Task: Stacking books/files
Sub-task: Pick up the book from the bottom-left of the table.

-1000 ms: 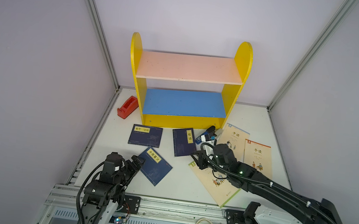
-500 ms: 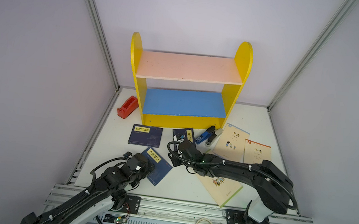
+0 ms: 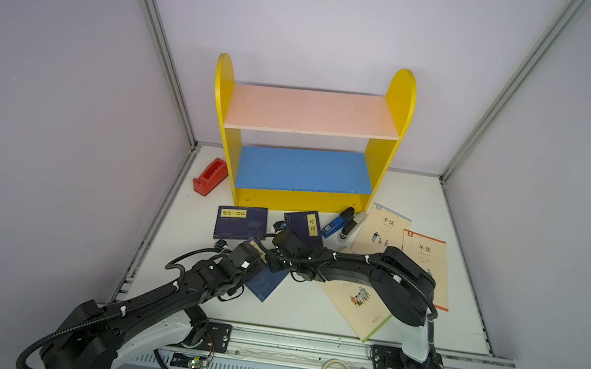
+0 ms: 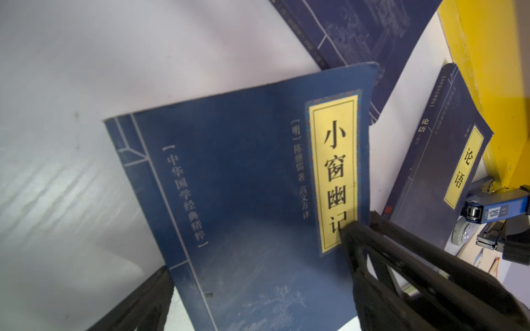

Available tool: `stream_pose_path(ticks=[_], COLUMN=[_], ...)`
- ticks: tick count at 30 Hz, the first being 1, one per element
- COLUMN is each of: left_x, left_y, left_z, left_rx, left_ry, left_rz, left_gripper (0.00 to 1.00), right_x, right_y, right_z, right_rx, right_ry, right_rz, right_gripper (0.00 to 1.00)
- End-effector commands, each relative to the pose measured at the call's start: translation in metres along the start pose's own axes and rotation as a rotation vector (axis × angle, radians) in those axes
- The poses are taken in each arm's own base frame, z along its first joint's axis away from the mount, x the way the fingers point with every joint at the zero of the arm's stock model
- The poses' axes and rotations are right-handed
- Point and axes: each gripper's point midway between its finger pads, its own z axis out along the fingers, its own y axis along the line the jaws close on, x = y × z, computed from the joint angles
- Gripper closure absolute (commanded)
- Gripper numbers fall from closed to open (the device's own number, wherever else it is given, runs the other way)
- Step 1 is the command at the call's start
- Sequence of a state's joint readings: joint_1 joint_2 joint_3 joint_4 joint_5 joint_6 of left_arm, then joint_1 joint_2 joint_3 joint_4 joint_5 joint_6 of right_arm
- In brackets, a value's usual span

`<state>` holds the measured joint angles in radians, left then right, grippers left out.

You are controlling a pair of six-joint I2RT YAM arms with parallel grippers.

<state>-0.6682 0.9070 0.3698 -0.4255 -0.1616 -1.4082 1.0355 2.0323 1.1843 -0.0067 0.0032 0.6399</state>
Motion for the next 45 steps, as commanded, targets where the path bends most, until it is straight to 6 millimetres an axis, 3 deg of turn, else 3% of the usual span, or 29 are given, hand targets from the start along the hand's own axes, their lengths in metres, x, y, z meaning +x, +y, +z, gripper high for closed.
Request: stream_pose_path(ticks=[1, 12, 17, 21, 31, 37, 45], left_x=[-0.001, 0.008, 0.011, 0.016, 0.018, 0.015, 0.018], left_y=[0.012, 0.019, 0.015, 0.001, -0.034, -0.043, -0.048], left_z=[-0.004, -0.004, -0.002, -0.003, -0.030, -0.046, -0.045], left_rx=[-0.020, 0.016, 0.060, 0.130, 0.362, 0.453, 0.460], left_ry=[-0.009, 0.030, 0.045, 0.076, 0.093, 0.079, 0.104], left_rz=[-0.006, -0.020, -0.023, -0.017, 0.023, 0.039, 0.051], left_gripper=[0.00, 0.00, 0.00, 0.00, 0.00, 0.00, 0.00], right_x=[0.004, 0.028, 0.044, 0.053, 0.060, 0.065, 0.066], right_y=[-0.002, -0.021, -0.010, -0.008, -0.013, -0.013, -0.014], right_z=[0.004, -0.016, -0.012, -0.008, -0.007, -0.005, -0.008], right_rx=[0.000, 0.001, -0.021, -0.015, -0.005, -0.019, -0.021], right_ry=[0.009, -0.045, -0.018, -0.015, -0.027, -0.019, -0.033], right_rz=[0.037, 0.116, 0.102, 0.103, 0.109, 0.122, 0.126], right_gripper=[0.65, 0.71, 0.77, 0.82, 0.89, 0.91, 0.92])
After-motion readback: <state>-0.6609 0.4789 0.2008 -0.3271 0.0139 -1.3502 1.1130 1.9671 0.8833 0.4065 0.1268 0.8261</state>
